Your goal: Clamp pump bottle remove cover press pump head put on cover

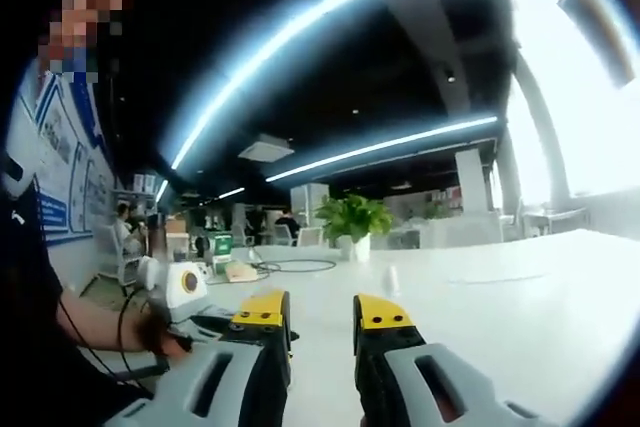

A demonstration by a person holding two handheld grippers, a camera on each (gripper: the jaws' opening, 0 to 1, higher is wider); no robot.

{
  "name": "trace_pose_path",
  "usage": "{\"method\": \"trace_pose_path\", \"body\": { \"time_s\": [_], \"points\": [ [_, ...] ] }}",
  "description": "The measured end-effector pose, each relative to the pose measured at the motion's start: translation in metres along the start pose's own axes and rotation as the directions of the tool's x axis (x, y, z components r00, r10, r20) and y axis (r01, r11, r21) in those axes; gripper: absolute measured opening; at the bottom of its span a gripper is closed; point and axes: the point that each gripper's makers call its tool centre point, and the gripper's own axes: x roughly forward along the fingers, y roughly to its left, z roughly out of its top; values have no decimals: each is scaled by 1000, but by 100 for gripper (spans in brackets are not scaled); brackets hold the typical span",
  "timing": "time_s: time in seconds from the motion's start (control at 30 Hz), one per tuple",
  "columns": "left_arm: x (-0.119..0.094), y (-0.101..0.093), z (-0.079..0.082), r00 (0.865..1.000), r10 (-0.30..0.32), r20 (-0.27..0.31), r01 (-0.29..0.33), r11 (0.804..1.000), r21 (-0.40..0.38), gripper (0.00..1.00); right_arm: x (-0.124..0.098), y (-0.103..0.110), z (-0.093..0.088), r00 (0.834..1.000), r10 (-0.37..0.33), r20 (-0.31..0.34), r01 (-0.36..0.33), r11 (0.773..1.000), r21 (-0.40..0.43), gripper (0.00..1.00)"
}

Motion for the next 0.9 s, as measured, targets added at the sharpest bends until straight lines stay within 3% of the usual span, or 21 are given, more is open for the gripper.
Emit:
{"method": "trace_pose_path", "body": {
  "time_s": [0.2, 0.57, 0.73, 0.9],
  "points": [
    [0, -2, 0, 1000, -2, 1, 2, 1000, 3, 13, 5, 4, -8, 1000, 10, -29, -10, 1000, 10, 17],
    [0, -1, 0, 1000, 4, 0, -4, 1000, -2, 13, 19, 33, -9, 999, 36, -39, -35, 999, 7, 20],
    [0, -2, 0, 1000, 3, 1, -3, 1000, 0, 13, 29, 40, -20, 997, 19, -75, -20, 1000, -15, 20],
    [0, -1, 0, 1000, 4, 0, -4, 1000, 1, 13, 33, 45, -23, 998, -16, -65, 17, 1000, 9, 20]
  ]
}}
